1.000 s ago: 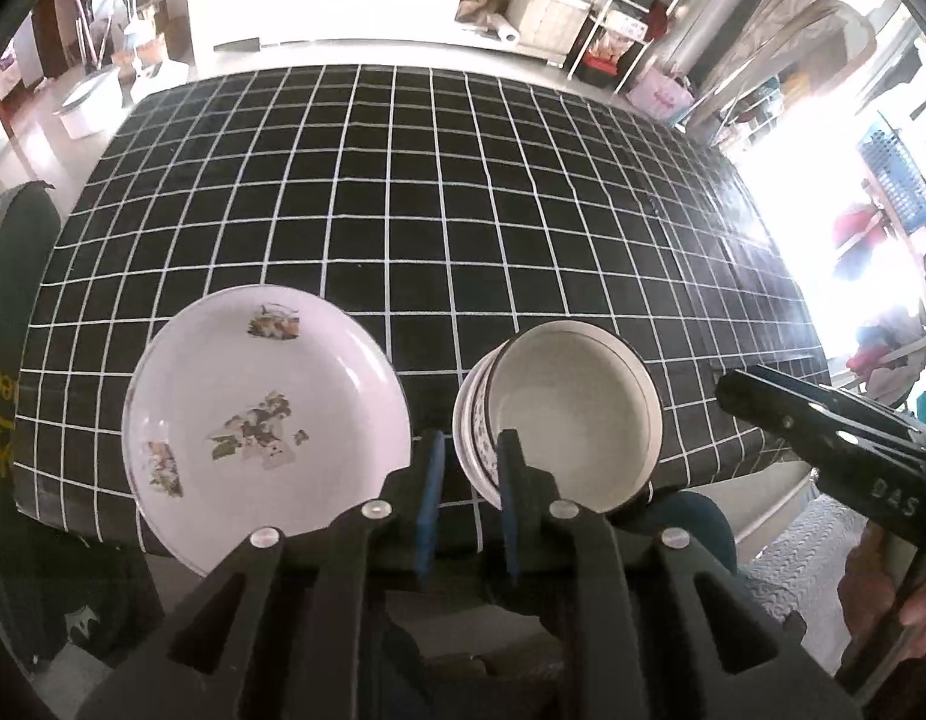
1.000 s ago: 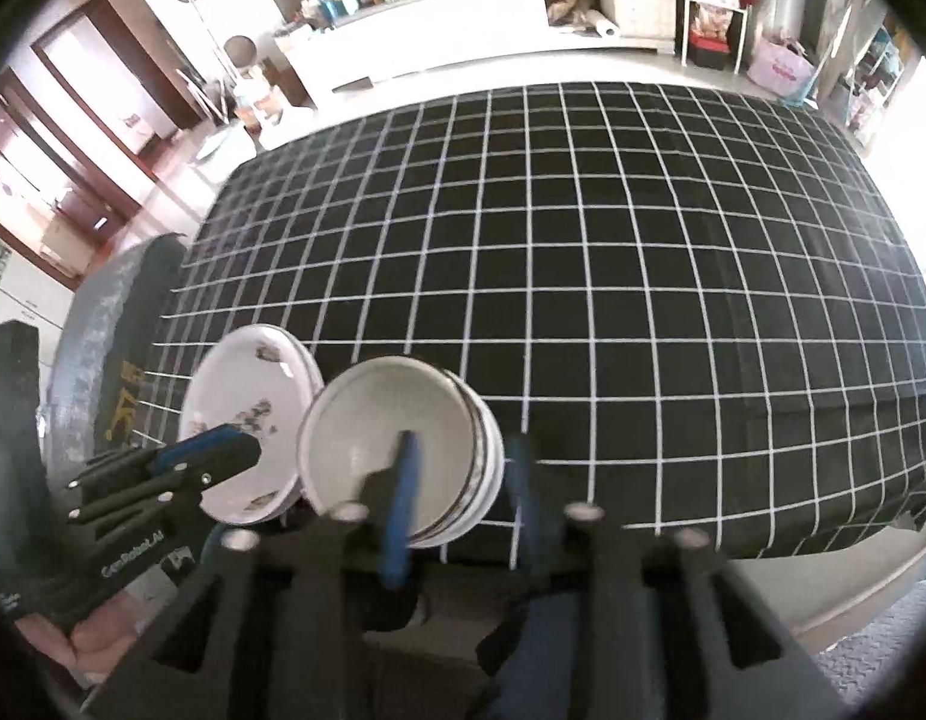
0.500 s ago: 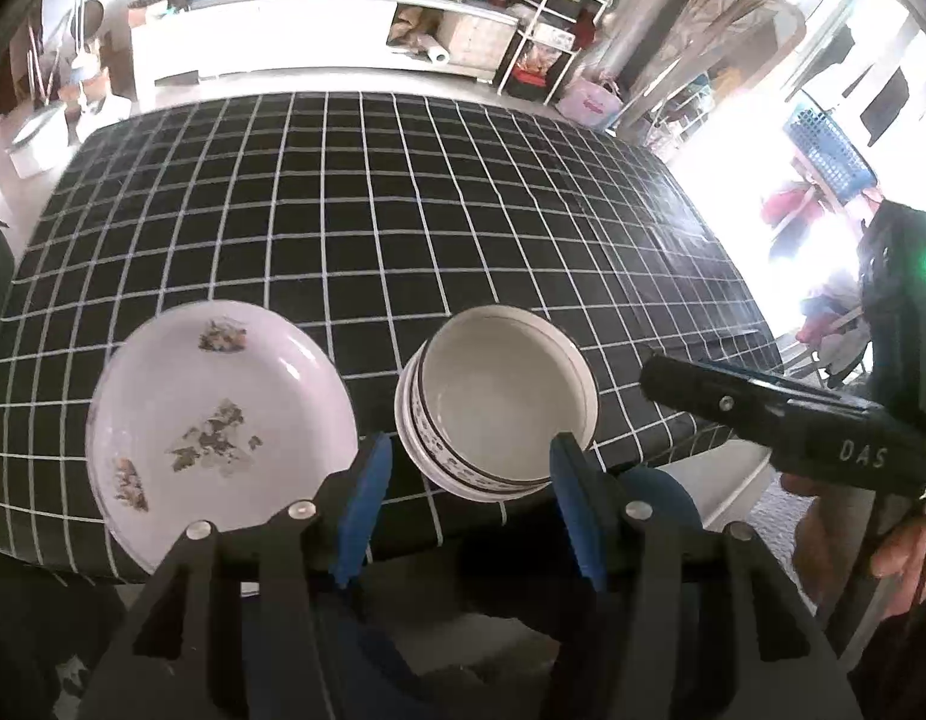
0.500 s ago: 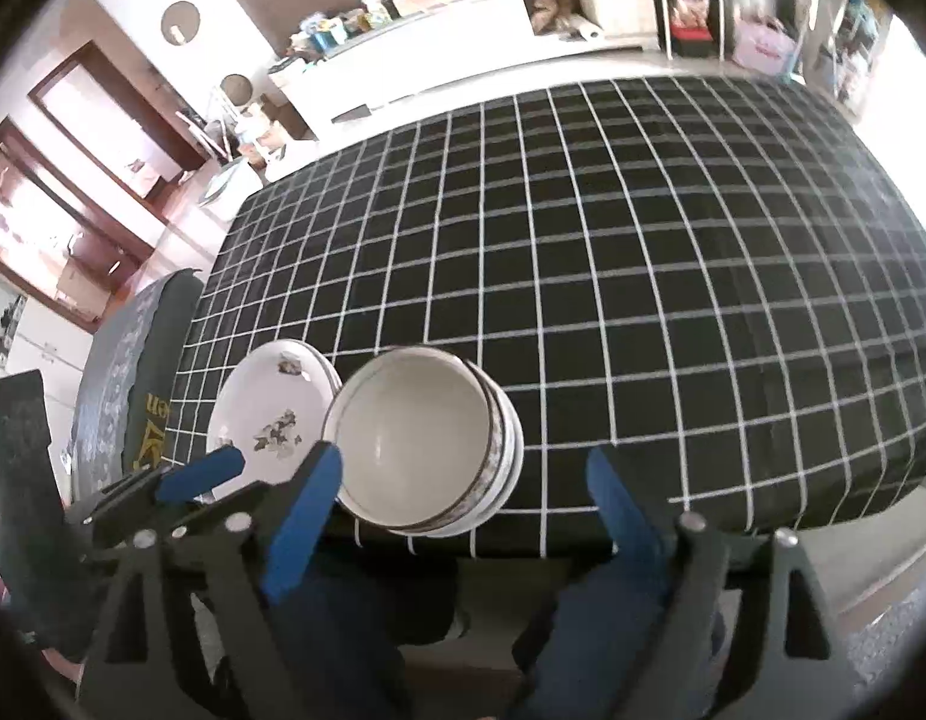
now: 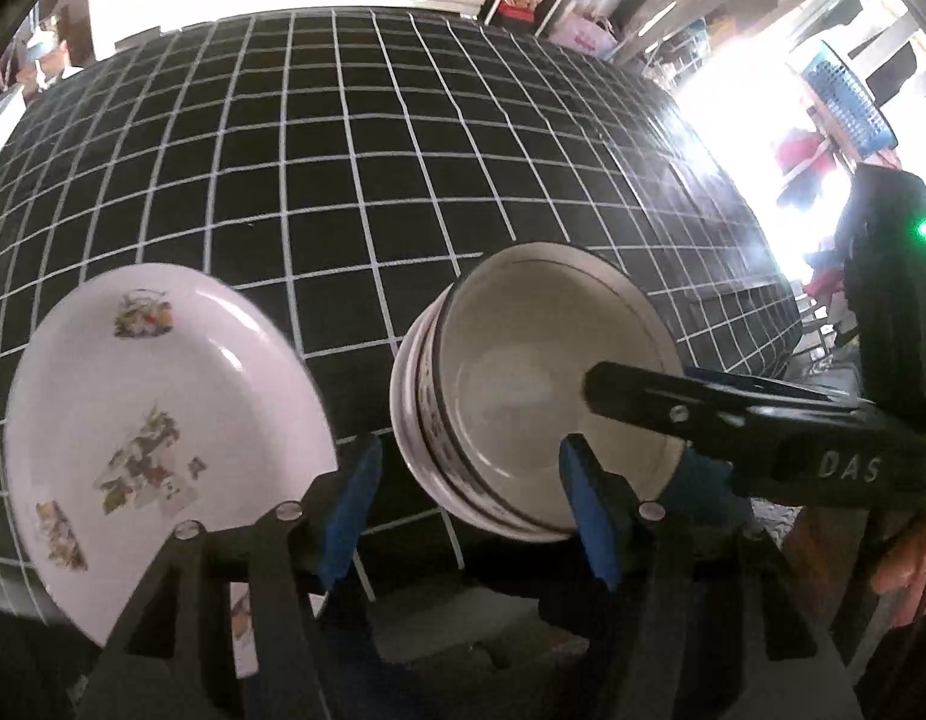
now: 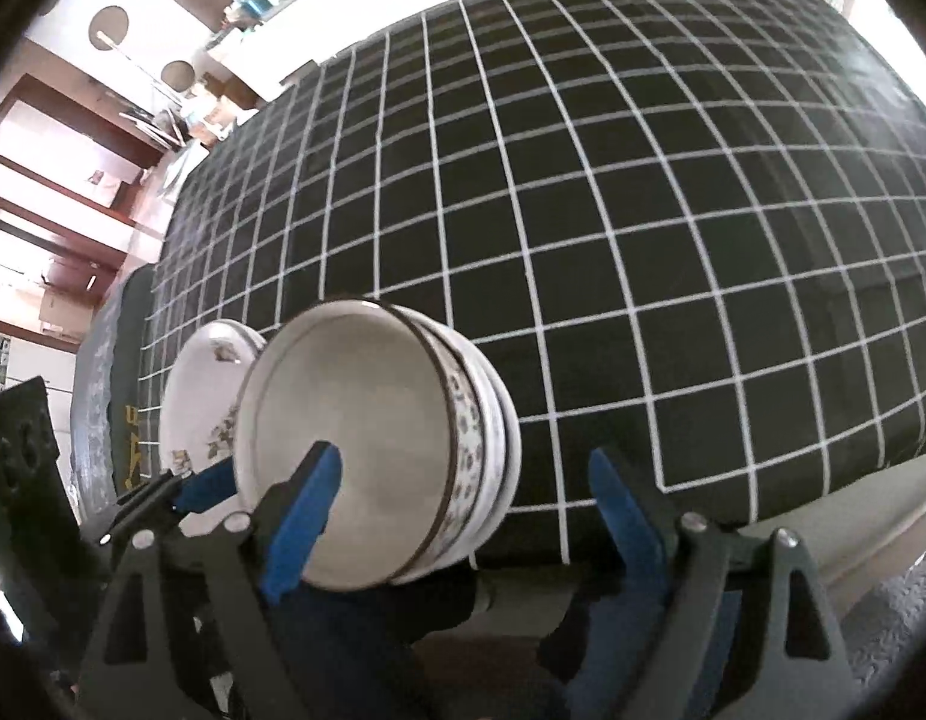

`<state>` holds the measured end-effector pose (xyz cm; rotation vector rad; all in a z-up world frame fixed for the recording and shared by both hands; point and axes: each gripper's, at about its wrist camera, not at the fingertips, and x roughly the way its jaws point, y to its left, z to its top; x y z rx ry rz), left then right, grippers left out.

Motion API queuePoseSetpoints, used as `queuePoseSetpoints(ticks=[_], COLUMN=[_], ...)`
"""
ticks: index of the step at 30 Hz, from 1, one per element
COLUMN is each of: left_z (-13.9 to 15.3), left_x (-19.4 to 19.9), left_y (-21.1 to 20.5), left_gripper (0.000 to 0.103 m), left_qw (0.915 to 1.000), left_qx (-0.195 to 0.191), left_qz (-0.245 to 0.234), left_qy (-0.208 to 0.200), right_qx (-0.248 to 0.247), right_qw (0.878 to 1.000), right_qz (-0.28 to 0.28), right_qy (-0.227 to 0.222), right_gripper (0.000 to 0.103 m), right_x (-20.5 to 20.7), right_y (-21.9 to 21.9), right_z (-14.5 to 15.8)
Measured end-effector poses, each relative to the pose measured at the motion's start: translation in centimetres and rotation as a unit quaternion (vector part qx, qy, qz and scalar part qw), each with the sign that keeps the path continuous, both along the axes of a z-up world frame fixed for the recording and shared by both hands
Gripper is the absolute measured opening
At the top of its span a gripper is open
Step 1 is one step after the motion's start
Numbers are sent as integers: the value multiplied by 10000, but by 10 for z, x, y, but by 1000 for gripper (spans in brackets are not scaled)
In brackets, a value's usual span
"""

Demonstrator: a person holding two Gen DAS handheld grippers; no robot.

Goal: Organize plates and bowls
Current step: 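Grasp the rim of the nested bowl stack with the right gripper, then lift the nested bowls and carry them over the floral-print plate stack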

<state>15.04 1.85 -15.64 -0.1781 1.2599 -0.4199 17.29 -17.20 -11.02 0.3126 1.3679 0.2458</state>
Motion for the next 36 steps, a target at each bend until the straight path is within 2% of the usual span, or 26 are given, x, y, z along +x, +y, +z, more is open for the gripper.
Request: queuePoseSetpoints(ticks=[7, 13, 20, 24, 36], left_z=[-26, -36, -42, -47, -49], left_x=[21, 28, 39, 44, 50], left_y=[-4, -13, -17, -23, -45], left_gripper=[59, 60, 61, 65, 68], left_qw=[9996, 9988, 9983, 9984, 9987], left_qx=[-51, -12, -16, 22, 87], left_qz=[-184, -385, -408, -384, -267], left_qy=[219, 305, 419, 422, 416], right_qx=[90, 60, 317, 667, 417], right_qw=[9996, 9992, 9981, 9959, 9977], right_qz=[30, -48, -249, -234, -126], right_qy=[268, 381, 475, 557, 516], right_gripper=[87, 87, 87, 74, 73], right_x=[11, 13, 11, 12, 14], right_y=[6, 1, -11, -15, -1], right_z=[-24, -36, -40, -41, -35])
